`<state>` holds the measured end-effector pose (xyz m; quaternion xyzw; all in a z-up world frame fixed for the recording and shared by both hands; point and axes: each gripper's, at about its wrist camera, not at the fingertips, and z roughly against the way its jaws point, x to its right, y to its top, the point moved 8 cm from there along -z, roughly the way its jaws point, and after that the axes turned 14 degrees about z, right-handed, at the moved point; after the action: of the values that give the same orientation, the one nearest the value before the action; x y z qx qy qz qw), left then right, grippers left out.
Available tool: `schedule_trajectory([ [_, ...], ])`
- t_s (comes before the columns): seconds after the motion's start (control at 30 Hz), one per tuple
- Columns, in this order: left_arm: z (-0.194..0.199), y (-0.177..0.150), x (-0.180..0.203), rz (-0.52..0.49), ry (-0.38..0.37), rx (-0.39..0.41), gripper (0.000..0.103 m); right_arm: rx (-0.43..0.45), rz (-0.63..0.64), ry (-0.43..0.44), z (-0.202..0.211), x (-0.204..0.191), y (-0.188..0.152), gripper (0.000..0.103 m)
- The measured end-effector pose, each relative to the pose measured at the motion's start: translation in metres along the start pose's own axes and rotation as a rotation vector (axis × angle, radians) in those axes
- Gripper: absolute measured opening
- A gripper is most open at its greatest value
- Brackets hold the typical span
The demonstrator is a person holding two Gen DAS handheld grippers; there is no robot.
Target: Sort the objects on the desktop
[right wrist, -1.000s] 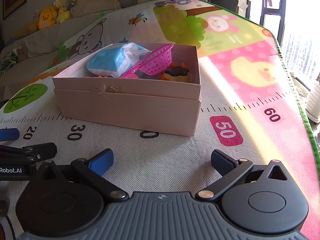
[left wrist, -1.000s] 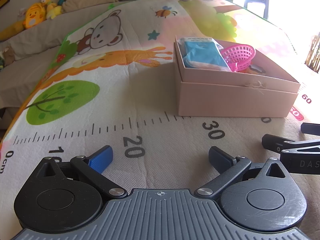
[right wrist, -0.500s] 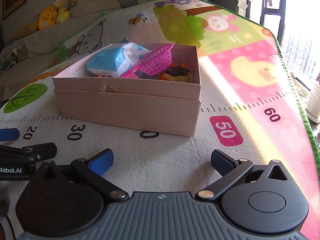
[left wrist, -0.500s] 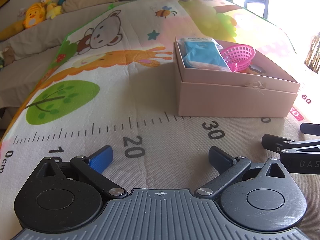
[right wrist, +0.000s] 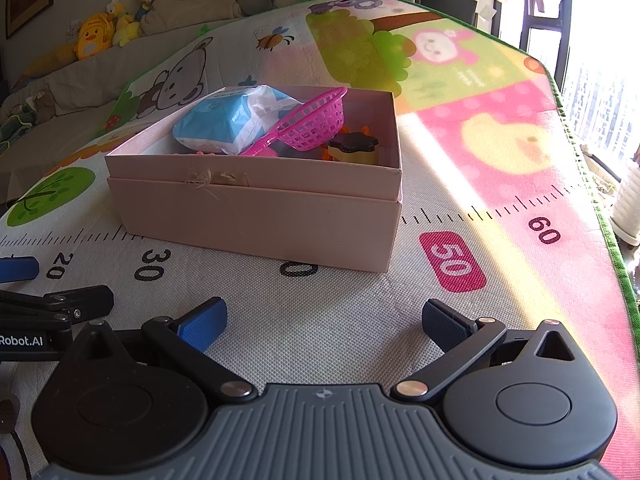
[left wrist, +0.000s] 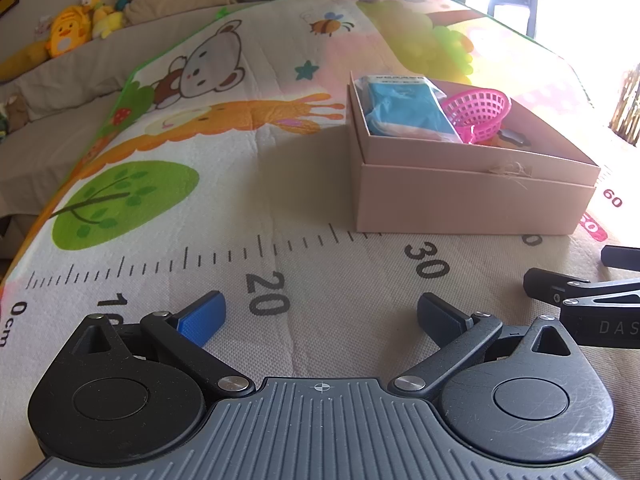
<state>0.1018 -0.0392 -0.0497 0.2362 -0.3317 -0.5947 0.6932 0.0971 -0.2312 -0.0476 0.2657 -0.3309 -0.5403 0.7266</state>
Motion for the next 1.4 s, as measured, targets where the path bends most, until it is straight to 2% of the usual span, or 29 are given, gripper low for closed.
schedule_trajectory([
  [1.4,-0.0005,0.0010,0.0004,0.006,-0.011,0.000,0.103,0.000,0.000,-0.001,0.0018,-0.0006,-0.0009,0.103],
])
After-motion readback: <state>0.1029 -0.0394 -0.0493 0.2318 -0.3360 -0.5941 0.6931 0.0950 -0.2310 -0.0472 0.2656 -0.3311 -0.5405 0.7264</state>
